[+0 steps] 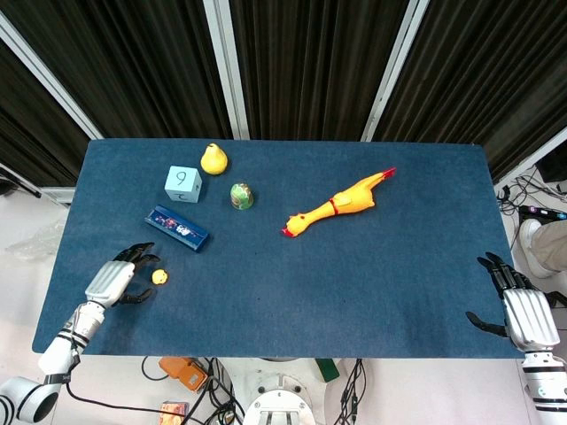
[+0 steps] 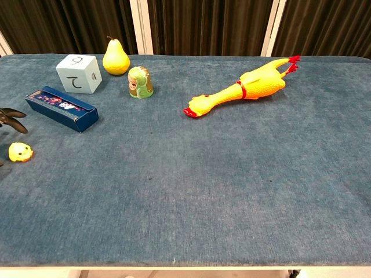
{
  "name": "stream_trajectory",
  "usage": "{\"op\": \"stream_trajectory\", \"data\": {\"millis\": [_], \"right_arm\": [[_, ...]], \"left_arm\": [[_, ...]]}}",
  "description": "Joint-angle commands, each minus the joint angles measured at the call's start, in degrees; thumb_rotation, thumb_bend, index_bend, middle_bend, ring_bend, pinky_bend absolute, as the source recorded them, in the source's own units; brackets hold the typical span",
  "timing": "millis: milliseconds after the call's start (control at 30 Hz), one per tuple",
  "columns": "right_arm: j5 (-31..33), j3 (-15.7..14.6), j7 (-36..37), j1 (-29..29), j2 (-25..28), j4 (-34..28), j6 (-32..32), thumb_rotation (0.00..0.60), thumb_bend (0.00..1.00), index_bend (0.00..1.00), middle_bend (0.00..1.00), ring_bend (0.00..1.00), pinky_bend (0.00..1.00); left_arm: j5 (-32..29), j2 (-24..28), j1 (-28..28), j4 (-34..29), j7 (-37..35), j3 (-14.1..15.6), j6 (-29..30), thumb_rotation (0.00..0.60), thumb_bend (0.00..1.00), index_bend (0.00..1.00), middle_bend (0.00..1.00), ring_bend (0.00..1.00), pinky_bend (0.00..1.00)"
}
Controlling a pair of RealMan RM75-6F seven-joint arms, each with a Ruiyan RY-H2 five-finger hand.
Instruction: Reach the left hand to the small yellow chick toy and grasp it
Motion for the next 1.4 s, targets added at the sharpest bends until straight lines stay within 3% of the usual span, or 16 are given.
{"op": "stream_trajectory", "data": {"millis": [33,667,967,1400], "right_arm": [[0.00,0.01,0.00,0.03,0.00,0.01,-0.04,0.600,0.26,0.18,0.15,0.23,0.27],[0.08,0.02,-0.47,0.11,-0.05,-0.19,-0.15,0.600,0.26,0.18,0.15,0.23,0.27],[0.15,0.08,-0.36,0.17,-0.04,-0.14,-0.23,0.600,0.26,0.18,0.15,0.23,0.27],[-0.08,0.03,0.10,0.20,0.04,0.01,-0.16,0.600,0.26,0.18,0.15,0.23,0.27]], "left_arm": [[-0.08,-0.26,-0.23,-0.22,0.45,0.10,-0.31,0.600,0.27,0.26,0.04,0.00,0.12],[-1.39,-0.87,-1.09,0.16,1.66,0.38,-2.16,0.600,0.27,0.34,0.04,0.00,0.12],[-1.90,-1.37,-1.65,0.55,2.19,0.51,-3.48,0.600,0.30,0.45,0.04,0.00,0.12],[-2.46,2.21,-2.13,-4.14,4.31,-0.19,-2.87,0.600,0.33,0.53,0.07,0.00,0.12]]}}
